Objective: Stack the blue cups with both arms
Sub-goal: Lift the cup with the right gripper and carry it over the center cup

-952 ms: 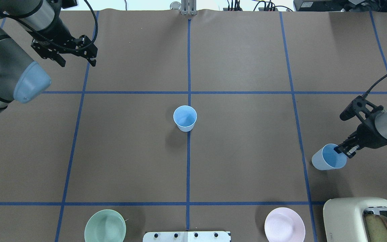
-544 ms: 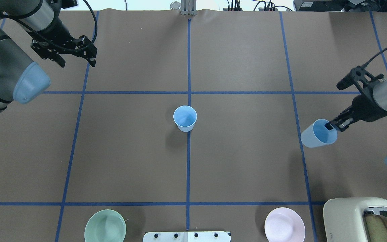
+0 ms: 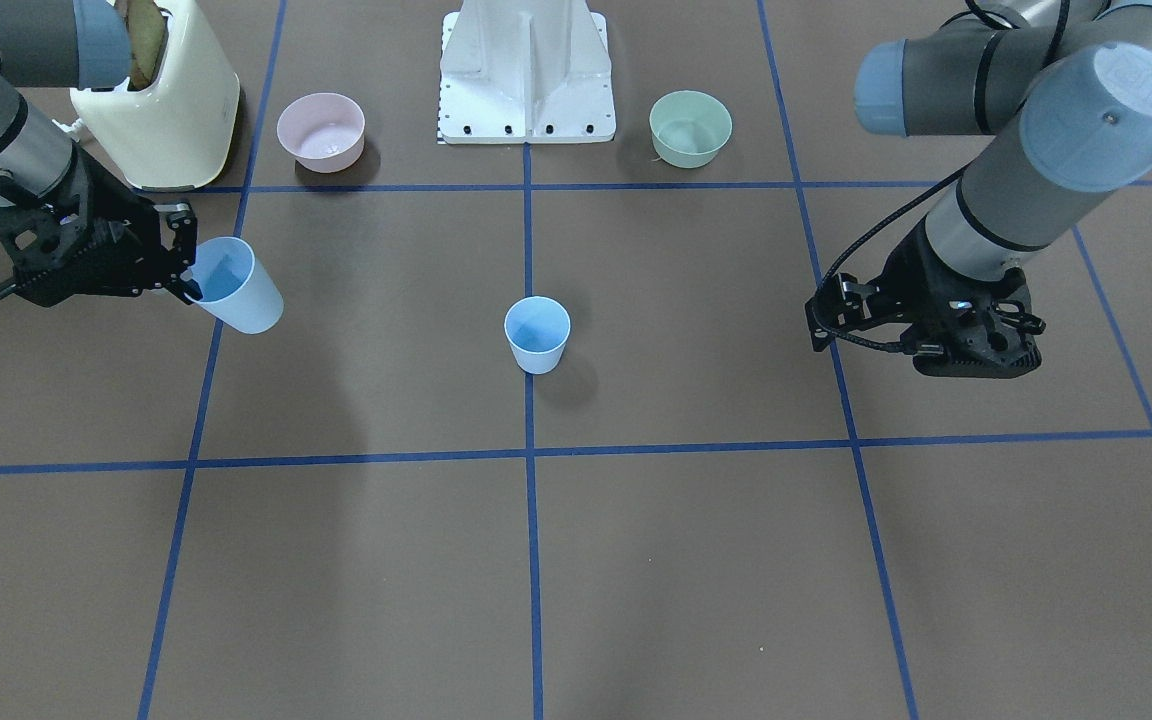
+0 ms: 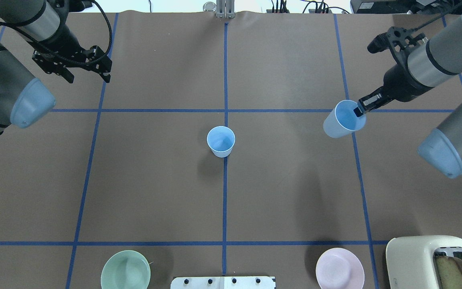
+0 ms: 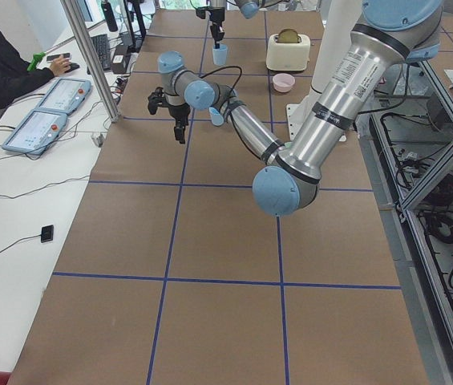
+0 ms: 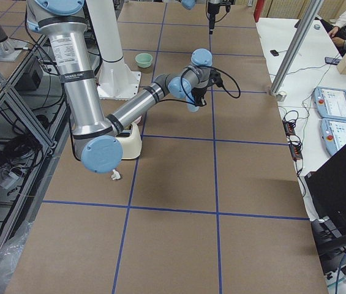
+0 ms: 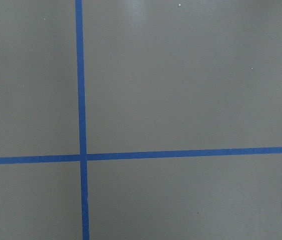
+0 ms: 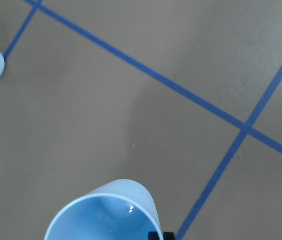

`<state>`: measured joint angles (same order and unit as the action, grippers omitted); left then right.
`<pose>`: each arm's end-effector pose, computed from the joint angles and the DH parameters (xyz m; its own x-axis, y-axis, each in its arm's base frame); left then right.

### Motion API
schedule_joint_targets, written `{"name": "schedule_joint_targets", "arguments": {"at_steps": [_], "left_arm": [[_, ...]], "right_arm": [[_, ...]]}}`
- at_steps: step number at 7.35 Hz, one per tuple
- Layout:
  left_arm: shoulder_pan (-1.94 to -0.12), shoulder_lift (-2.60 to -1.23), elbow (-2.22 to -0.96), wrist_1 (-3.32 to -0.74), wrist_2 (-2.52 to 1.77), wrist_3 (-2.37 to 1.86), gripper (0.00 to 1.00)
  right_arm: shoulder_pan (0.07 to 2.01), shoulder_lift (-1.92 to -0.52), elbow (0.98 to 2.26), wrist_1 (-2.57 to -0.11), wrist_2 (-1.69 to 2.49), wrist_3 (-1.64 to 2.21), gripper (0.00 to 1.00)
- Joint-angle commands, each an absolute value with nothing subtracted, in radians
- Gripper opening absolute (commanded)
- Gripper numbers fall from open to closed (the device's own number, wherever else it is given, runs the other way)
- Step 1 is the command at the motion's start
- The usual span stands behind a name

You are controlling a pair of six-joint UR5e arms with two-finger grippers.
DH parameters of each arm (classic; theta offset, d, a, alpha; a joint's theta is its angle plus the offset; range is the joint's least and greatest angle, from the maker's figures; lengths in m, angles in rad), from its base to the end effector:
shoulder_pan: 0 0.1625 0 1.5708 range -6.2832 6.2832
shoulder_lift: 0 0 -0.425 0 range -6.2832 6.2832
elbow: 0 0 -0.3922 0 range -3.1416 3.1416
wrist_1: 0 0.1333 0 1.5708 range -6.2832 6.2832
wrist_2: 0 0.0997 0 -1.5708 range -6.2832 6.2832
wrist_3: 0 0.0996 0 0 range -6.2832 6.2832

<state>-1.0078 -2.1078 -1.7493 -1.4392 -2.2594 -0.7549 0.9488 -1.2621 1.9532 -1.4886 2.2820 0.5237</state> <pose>0.2819 -0.5777 0.2796 0.6445 0.0325 -0.7639 -0.0050 0.9993 0.0382 -0.2681 -0.4912 0.3018 0.5116 -0.4123 0.7538 0.1860 0.9097 0.3713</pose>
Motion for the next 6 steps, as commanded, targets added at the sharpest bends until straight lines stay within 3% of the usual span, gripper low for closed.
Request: {"name": "schedule_joint_targets", "arguments": {"at_steps": [1,6], "left_arm": [[-1.009,-2.097,-1.752,-1.439,-2.255,-0.721,0.97],[-1.017,-2.075,-1.746,-1.44,-2.253,-0.687,0.97]], "right_arm": [[0.87,-1.104,1.945,-1.572,2.194,0.745,0.0],[0.73,-0.862,1.797,-1.585,2.045,0.969,0.0]]}}
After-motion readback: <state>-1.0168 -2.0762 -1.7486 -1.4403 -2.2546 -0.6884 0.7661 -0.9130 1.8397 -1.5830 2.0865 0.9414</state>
